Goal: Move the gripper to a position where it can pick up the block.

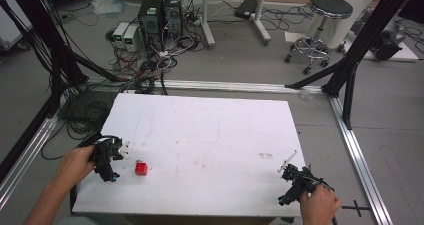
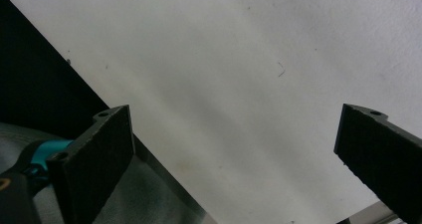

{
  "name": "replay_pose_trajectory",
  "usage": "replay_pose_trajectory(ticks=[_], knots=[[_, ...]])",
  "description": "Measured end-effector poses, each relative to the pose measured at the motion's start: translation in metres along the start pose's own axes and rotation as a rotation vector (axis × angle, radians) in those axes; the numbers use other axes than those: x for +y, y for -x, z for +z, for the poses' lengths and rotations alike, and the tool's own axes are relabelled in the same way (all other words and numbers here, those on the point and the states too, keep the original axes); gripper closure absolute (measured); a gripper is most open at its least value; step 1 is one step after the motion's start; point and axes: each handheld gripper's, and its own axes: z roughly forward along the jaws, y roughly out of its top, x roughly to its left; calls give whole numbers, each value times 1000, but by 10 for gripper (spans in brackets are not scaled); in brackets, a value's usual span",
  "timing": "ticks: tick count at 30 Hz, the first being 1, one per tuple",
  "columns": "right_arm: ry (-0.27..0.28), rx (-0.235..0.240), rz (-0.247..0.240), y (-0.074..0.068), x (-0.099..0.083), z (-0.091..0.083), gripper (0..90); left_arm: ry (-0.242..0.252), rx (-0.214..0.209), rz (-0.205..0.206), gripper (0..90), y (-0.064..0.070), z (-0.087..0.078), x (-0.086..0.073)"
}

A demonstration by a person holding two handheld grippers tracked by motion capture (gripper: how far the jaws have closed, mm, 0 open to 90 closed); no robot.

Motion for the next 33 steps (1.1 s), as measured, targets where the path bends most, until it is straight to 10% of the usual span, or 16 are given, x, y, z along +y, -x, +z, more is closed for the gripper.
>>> replay_pose_trajectory(ticks=[33], knots=[[-15,11,-11,-1,5,3,16,-40,-49,203,164,-9,3,50]])
